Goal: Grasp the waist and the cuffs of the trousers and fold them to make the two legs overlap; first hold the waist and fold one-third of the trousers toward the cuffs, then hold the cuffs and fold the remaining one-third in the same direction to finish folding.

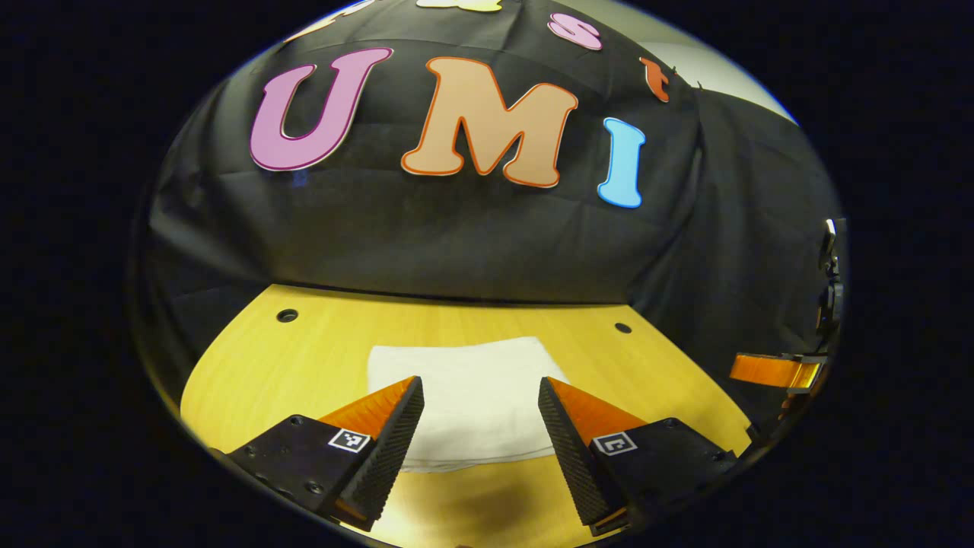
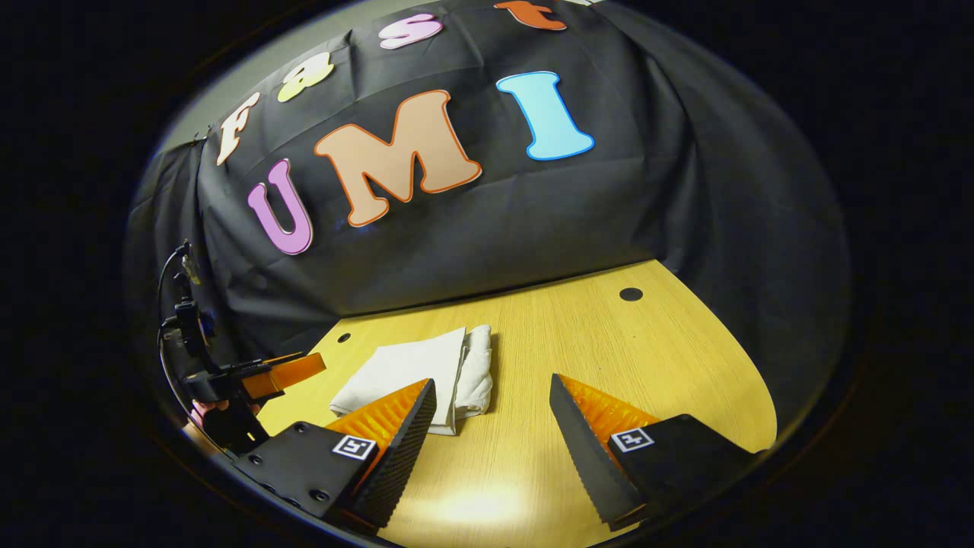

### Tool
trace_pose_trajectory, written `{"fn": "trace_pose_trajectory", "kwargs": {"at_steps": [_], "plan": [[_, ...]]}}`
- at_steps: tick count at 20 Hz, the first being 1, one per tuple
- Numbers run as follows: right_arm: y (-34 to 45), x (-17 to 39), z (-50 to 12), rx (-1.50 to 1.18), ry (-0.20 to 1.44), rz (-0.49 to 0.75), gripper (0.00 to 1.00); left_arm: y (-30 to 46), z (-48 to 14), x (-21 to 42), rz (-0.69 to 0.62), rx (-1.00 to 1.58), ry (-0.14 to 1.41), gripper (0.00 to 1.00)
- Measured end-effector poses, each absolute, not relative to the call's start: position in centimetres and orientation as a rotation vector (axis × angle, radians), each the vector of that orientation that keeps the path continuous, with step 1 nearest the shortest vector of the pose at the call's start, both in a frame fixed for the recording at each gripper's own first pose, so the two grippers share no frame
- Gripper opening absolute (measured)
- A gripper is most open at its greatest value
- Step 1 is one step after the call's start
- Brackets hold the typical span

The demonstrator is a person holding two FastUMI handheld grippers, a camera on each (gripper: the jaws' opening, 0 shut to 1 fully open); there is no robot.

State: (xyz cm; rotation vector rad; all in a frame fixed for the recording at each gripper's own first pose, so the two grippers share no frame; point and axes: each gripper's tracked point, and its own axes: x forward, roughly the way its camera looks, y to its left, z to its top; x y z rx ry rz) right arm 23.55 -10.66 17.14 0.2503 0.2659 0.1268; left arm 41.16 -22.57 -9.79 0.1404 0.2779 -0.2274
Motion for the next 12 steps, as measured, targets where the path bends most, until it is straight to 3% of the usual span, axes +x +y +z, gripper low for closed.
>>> {"fn": "trace_pose_trajectory", "kwargs": {"at_steps": [12], "plan": [[-9.1, 20.7, 18.1, 0.235, 0.219, 0.158, 0.96, -22.8, -10.8, 37.1, -0.209, 0.132, 0.291, 0.91]]}}
